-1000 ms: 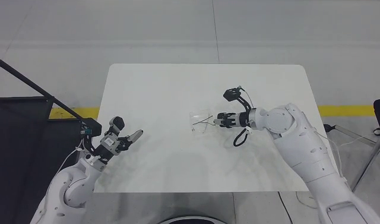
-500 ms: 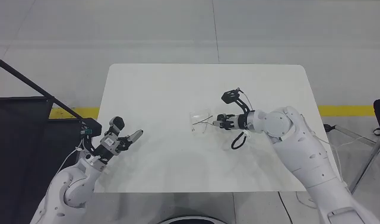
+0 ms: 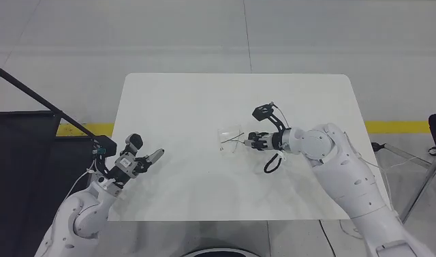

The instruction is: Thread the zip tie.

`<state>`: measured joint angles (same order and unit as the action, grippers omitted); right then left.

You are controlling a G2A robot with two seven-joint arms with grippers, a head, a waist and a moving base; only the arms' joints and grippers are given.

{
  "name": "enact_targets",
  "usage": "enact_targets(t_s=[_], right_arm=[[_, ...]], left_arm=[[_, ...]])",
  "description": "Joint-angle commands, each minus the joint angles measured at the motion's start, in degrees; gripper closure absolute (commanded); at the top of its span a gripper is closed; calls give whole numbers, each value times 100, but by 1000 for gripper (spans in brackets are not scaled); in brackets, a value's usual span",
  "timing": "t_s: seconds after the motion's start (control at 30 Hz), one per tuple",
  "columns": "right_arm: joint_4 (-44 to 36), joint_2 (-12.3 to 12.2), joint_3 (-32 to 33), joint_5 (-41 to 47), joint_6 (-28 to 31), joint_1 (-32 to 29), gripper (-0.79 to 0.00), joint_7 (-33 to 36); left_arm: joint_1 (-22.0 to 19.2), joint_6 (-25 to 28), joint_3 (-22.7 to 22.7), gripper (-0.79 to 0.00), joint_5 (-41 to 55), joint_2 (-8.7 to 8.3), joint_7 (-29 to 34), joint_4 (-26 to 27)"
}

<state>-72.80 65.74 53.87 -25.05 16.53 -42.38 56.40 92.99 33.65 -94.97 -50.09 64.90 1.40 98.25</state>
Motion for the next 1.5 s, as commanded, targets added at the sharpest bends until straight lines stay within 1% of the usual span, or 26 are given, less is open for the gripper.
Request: enact_targets(t_s=[0.0,0.17,0.27,0.3,0.33,0.37,0.6,0.77,0.9,1.0,1.07,1.2,1.27,1.33,1.47], right_arm=[[-33,2,-14,-49,-49,-13,-209,-19],[-65,5,-29,-93,-102,-19,-185,-15],[-66,7,-28,-97,-109,-18,-142,-30],[-63,7,-24,-98,-107,-18,-92,-33],[-62,7,-18,-86,-99,-20,-12,-37],[-60,5,-11,-79,-93,-23,0,-38],[-92,-20,100,34,5,-76,0,-55],[-209,-92,349,219,279,-217,0,-66],[-427,-189,634,425,599,-404,0,86],[-610,-262,826,654,901,-518,0,359],[-733,-311,899,770,1137,-559,0,687],[-902,-394,1027,1349,1558,-566,0,1382],[-1049,-438,961,1570,1530,-550,0,1607],[-1274,-509,774,1718,1451,-522,0,1686],[-1604,-727,306,2116,1403,-385,0,1735]], left_arm=[[0,0,0,-785,0,0,0,0],[0,0,0,-785,0,0,0,0],[0,0,0,-785,0,0,0,0],[0,0,0,-785,0,0,0,0],[0,0,0,-785,0,0,0,0],[0,0,0,-785,0,0,0,0],[0,0,0,-785,0,0,0,0],[0,0,0,-785,0,0,0,0],[-69,-9,-46,-785,8,-11,74,-7],[-225,331,-108,-785,16,-49,310,-62],[-346,639,-140,-785,40,-78,434,-135],[-636,1548,-223,-785,155,-154,645,-357],[-799,2055,-259,-785,298,-201,801,-543],[-970,2426,-280,-785,502,-242,933,-737],[-1135,2435,-2,-785,1140,-372,1276,-694]])
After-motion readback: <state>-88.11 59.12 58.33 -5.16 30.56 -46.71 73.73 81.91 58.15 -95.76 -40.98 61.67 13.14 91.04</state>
